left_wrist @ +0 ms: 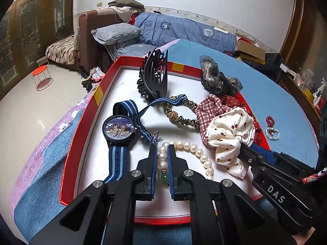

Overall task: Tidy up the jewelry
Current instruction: 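Lower the white cherry-print scrunchie into the tray and open the right tool, then lower the pearl bracelet into the tray and open the left tool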

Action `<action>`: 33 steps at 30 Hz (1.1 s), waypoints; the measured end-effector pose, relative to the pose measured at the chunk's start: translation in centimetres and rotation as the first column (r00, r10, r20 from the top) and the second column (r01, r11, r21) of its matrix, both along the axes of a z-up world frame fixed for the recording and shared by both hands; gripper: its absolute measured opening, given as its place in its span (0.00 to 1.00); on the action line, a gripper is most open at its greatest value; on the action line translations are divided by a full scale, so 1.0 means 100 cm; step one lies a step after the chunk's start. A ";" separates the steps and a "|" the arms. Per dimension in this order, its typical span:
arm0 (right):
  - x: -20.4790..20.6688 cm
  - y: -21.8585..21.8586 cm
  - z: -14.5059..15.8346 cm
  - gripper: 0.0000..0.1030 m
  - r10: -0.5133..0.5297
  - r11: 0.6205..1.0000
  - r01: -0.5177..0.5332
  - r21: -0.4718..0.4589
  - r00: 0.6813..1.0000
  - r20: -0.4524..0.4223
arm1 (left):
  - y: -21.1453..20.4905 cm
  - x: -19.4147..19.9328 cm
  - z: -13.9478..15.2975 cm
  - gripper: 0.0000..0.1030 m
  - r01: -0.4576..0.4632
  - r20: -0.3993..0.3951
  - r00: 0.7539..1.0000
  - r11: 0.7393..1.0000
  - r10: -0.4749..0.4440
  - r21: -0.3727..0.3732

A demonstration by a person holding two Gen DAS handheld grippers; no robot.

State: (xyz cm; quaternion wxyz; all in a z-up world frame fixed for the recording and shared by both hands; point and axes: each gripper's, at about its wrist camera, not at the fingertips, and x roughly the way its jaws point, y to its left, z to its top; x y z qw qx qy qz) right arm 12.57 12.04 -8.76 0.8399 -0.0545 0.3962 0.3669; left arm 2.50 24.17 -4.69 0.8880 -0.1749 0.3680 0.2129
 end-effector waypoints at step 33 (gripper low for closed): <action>-0.031 -0.057 0.032 0.58 -0.003 0.988 -0.002 0.152 0.999 0.035 | -0.022 -0.013 0.012 0.38 -0.051 0.016 0.999 0.990 0.049 0.133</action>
